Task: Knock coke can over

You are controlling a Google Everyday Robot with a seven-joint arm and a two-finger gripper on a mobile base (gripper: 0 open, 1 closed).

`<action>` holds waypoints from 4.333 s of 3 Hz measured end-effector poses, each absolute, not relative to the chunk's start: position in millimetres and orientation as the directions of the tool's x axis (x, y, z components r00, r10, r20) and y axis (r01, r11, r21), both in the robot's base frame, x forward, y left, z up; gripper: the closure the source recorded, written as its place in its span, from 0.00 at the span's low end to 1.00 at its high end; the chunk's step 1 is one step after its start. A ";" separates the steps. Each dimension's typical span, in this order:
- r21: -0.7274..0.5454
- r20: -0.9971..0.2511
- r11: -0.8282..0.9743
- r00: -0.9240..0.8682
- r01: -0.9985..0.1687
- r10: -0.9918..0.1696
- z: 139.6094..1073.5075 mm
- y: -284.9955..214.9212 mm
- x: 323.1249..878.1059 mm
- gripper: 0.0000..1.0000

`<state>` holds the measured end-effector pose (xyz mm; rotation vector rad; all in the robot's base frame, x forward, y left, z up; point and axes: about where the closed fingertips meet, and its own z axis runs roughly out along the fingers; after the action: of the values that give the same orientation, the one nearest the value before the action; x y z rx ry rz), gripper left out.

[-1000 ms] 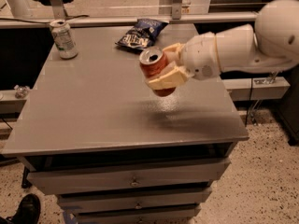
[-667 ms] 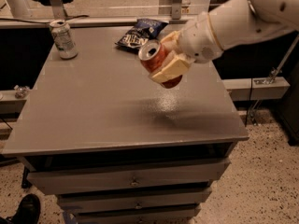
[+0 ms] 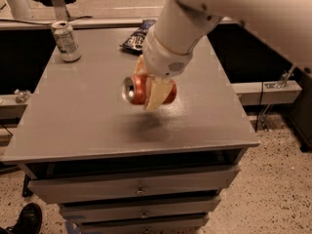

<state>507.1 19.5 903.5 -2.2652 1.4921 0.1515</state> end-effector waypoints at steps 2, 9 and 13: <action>-0.201 0.080 -0.481 0.475 -0.853 -0.876 847.7 -14.7 512.2 1.00; -0.116 0.218 -0.448 0.417 -0.886 -0.882 832.5 -68.3 541.3 0.00; -0.272 -0.421 -0.015 0.133 -0.962 -0.897 948.8 -193.4 522.4 0.00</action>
Offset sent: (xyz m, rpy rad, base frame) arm 0.0292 -0.0775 -0.0788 -0.6963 -0.1841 0.0466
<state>522.4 -193.4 948.8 -1.9306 1.7826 0.1753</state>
